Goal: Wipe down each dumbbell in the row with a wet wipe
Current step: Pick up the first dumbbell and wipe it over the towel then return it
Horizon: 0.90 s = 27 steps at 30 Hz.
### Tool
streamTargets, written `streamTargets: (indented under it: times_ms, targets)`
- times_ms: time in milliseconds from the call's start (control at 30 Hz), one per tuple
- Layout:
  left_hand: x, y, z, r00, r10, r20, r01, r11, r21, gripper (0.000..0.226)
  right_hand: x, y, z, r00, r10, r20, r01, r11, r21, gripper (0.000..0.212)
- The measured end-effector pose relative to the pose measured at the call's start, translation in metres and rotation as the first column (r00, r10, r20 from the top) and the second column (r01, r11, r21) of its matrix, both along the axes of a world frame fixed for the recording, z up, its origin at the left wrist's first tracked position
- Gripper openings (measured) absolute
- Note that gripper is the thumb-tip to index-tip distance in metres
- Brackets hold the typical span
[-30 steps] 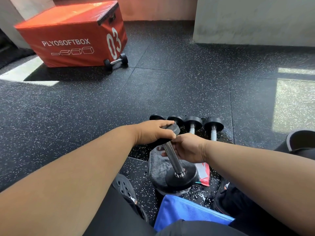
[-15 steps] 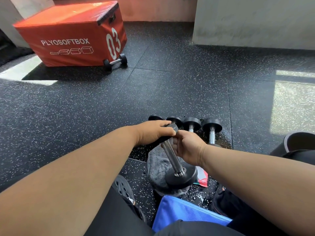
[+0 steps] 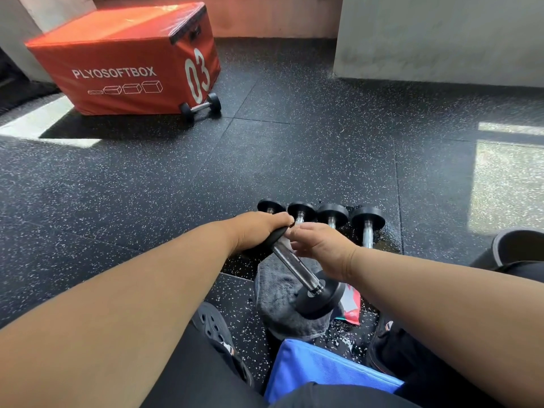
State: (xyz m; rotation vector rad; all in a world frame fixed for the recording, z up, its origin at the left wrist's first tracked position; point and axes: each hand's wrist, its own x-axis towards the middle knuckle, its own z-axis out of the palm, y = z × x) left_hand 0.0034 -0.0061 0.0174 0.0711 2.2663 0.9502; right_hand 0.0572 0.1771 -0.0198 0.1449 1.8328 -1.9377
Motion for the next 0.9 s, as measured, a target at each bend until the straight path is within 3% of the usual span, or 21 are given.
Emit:
streamTargets:
  times_ms: [133,233,333,467,533,667,833,900]
  targets:
    - [0.0,-0.002,-0.005,0.997,0.069,0.034,-0.069,0.998,-0.002,0.077,-0.004,-0.002,0.001,0.984,0.056,-0.168,-0.024,0.982,0.187,0.023]
    - [0.002,0.0,-0.005,0.995,0.103,0.017,-0.103,0.995,0.0,0.072,-0.003,-0.003,-0.005,0.981,0.043,-0.187,0.007,0.965,0.26,0.02]
    - [0.004,0.005,-0.006,0.988,0.157,0.0,-0.157,0.987,-0.032,0.075,-0.004,-0.008,-0.012,0.987,-0.024,-0.16,0.051,0.984,0.169,0.011]
    - [0.003,0.009,-0.008,0.977,0.212,0.014,-0.211,0.976,-0.046,0.088,-0.005,-0.012,-0.014,0.989,-0.062,-0.137,0.077,0.991,0.105,0.024]
    - [0.002,0.011,-0.011,0.976,0.215,0.017,-0.214,0.976,-0.04,0.089,-0.005,-0.013,-0.014,0.986,-0.009,-0.165,0.044,0.976,0.214,0.02]
    - [0.0,0.018,-0.015,0.979,0.204,-0.004,-0.204,0.979,-0.028,0.085,-0.005,-0.021,-0.018,0.958,0.1,-0.27,0.059,0.849,0.525,0.021]
    - [0.001,0.031,-0.017,0.987,0.157,-0.032,-0.158,0.987,-0.016,0.093,-0.009,-0.024,-0.028,0.971,0.152,-0.184,-0.023,0.827,0.562,0.047]
    - [0.002,0.034,-0.016,0.987,0.147,-0.07,-0.149,0.988,-0.026,0.091,-0.016,-0.023,-0.029,0.96,0.24,-0.145,-0.106,0.79,0.604,0.038]
